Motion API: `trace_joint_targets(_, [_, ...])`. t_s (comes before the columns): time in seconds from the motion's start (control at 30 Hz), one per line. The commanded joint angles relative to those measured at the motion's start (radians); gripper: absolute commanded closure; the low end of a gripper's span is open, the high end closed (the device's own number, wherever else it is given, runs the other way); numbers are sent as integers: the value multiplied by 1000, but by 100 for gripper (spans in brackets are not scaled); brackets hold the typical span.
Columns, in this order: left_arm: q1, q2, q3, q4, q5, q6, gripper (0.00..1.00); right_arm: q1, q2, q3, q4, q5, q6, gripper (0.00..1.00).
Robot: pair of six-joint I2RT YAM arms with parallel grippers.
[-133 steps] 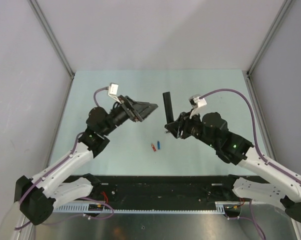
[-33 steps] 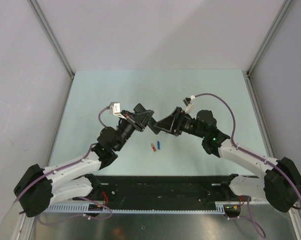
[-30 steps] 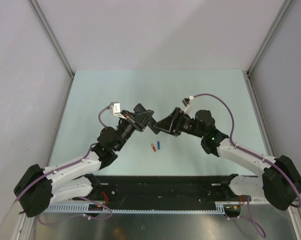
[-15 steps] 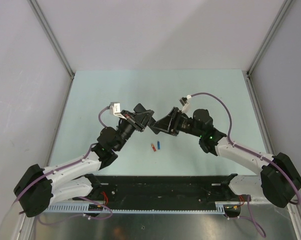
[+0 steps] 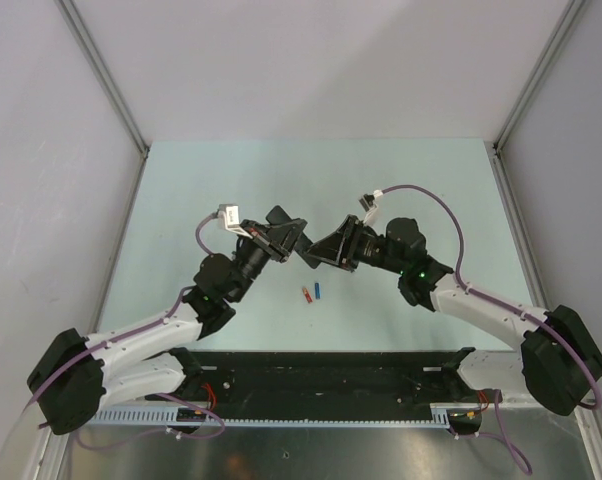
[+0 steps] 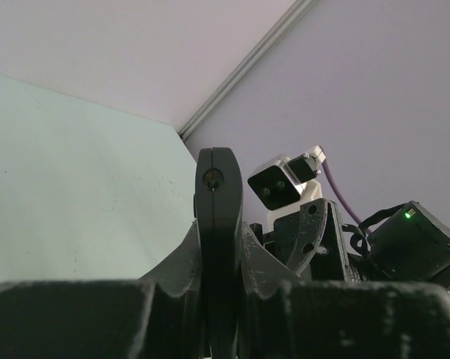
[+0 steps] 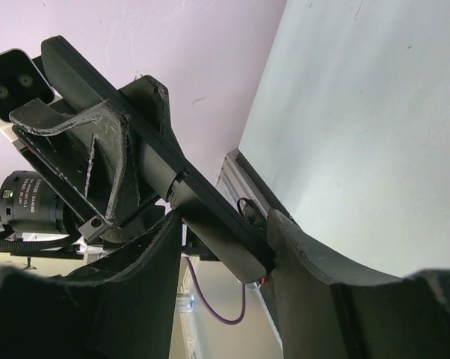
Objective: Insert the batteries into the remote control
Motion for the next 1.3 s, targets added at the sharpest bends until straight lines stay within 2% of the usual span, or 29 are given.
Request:
trace_joint_targets(0.0, [-16, -18, 50, 41, 17, 6, 100, 12, -22, 40, -17, 12, -12, 47])
trace_joint_targets(0.1, [-16, -12, 49, 39, 22, -11, 100, 14, -25, 40, -8, 11, -7, 34])
trace_joint_targets(0.13, [-16, -10, 47, 37, 23, -16, 100, 12, -29, 40, -8, 14, -1, 26])
trace_joint_targets(0.37, [-16, 5, 23, 25, 20, -71, 100, 5, -65, 49, -34, 25, -1, 10])
trace_joint_targets(0.5, [2, 13, 27, -5, 46, -115, 100, 5, -134, 124, -190, 64, -107, 0])
trace_joint_targets(0.57, [53, 28, 32, -22, 100, -157, 100, 9, -200, 161, -380, 113, -227, 0])
trace_joint_targets(0.6, [76, 37, 35, -28, 138, -212, 100, 26, -220, 186, -530, 187, -281, 0])
trace_joint_targets(0.67, [151, 81, 52, -48, 282, -276, 100, 54, -271, 252, -663, 279, -408, 0])
trace_joint_targets(0.7, [174, 100, 58, -51, 331, -341, 100, 90, -282, 272, -776, 375, -442, 0])
trace_joint_targets(0.73, [215, 121, 75, -55, 432, -370, 100, 107, -286, 316, -831, 423, -472, 0])
trace_joint_targets(0.77, [231, 169, 82, -55, 477, -423, 100, 129, -276, 339, -881, 468, -507, 0])
trace_joint_targets(0.8, [240, 190, 90, -53, 512, -439, 100, 152, -266, 361, -972, 562, -551, 0])
trace_joint_targets(0.9, [252, 259, 127, -52, 615, -456, 100, 238, -193, 436, -1091, 681, -599, 2])
trace_joint_targets(1.0, [252, 302, 138, -23, 661, -481, 100, 307, -130, 464, -1119, 718, -602, 2])
trace_joint_targets(1.27, [251, 358, 158, 47, 746, -524, 100, 334, -58, 465, -1065, 700, -581, 8])
